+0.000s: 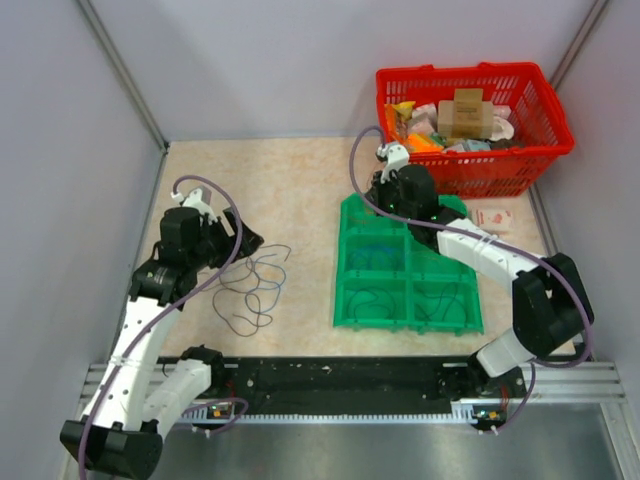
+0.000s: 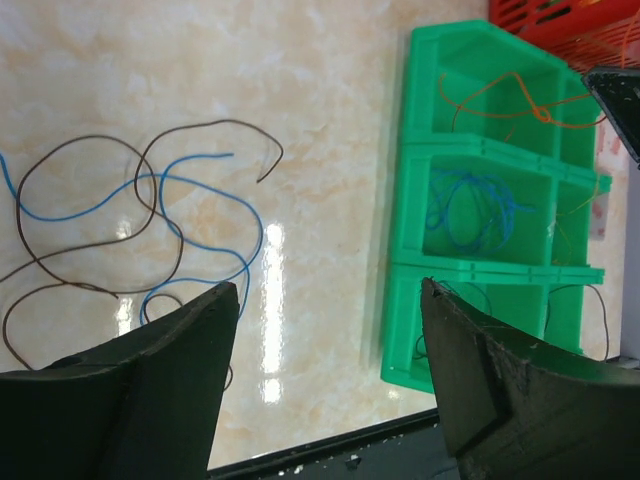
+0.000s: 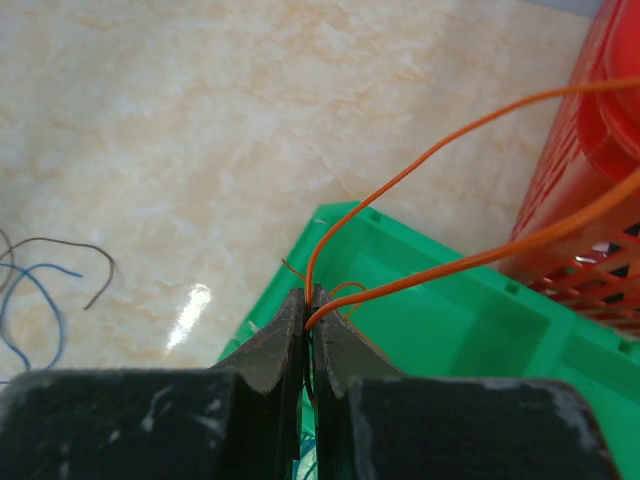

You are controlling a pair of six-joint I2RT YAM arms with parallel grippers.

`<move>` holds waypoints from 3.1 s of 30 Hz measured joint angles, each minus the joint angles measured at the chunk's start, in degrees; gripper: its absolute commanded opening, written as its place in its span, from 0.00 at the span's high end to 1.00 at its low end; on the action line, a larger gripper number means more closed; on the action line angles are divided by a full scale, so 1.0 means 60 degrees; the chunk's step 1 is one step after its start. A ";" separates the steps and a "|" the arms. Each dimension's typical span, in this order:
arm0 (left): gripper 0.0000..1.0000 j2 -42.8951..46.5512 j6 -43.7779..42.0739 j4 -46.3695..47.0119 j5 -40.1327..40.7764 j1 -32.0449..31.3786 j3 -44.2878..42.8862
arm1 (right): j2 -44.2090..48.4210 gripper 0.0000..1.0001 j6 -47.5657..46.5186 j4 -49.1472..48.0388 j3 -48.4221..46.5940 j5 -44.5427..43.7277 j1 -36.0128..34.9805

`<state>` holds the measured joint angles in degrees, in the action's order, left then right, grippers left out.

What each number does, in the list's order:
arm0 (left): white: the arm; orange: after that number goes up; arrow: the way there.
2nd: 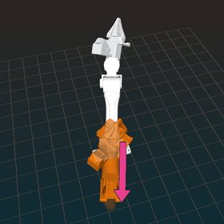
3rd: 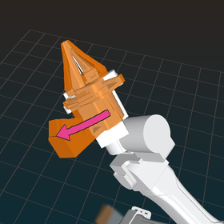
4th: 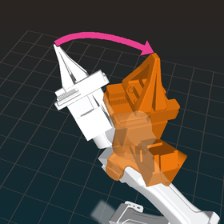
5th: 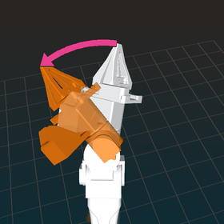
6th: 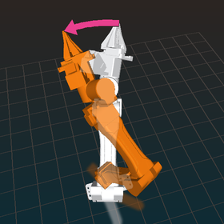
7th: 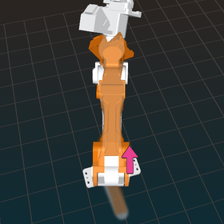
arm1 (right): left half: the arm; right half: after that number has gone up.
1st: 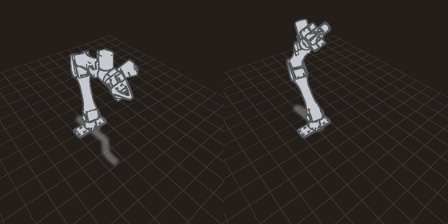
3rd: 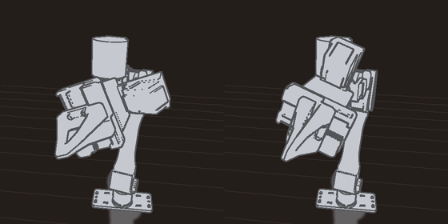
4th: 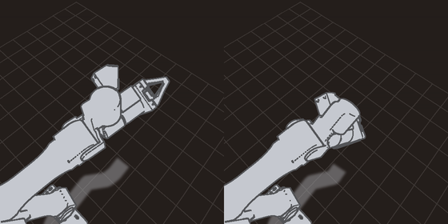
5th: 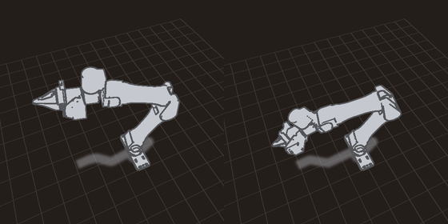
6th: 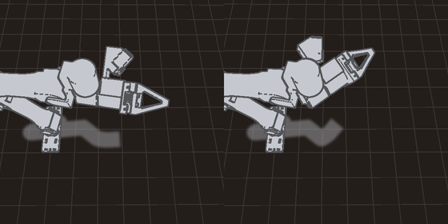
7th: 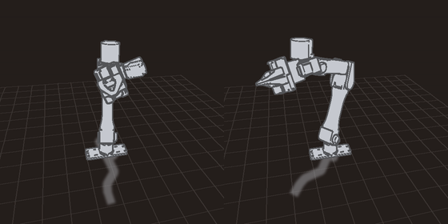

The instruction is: Untangle the cables

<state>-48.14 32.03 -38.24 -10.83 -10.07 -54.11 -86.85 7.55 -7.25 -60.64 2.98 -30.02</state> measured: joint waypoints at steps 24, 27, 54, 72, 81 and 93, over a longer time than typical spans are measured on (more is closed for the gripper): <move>0.17 -0.0947 0.0525 -0.0372 0.1381 0.0419 0.0860 | -0.2681 0.74 0.2124 0.3774 -0.1603 -0.3104 -0.0339; 0.15 -0.1118 0.0630 -0.0342 0.1282 0.0423 0.1089 | -0.2605 0.58 0.2084 0.4251 -0.1796 -0.3104 -0.0430; 0.34 -0.3373 0.0233 0.0233 -0.0182 0.0430 0.1188 | 0.0430 0.37 0.2641 0.6084 -0.1424 -0.2914 0.0601; 0.34 -0.3053 0.0171 0.0375 -0.0517 0.0430 0.1381 | -0.0142 0.39 0.8371 0.3632 0.0539 -0.3198 0.1206; 0.34 -0.2809 0.0171 0.0375 -0.0506 0.0430 0.1381 | -0.0714 0.70 0.9129 0.3286 0.0528 -0.3563 0.1545; 0.34 -0.2809 0.0171 0.0375 -0.0503 0.0430 0.1381 | -0.0801 1.00 0.8608 0.2998 0.0233 -0.3730 0.1570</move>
<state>-64.99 33.06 -35.99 -13.85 -7.49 -45.82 -91.66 59.20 10.74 -59.24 -19.40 -20.60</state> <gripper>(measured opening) 0.659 0.007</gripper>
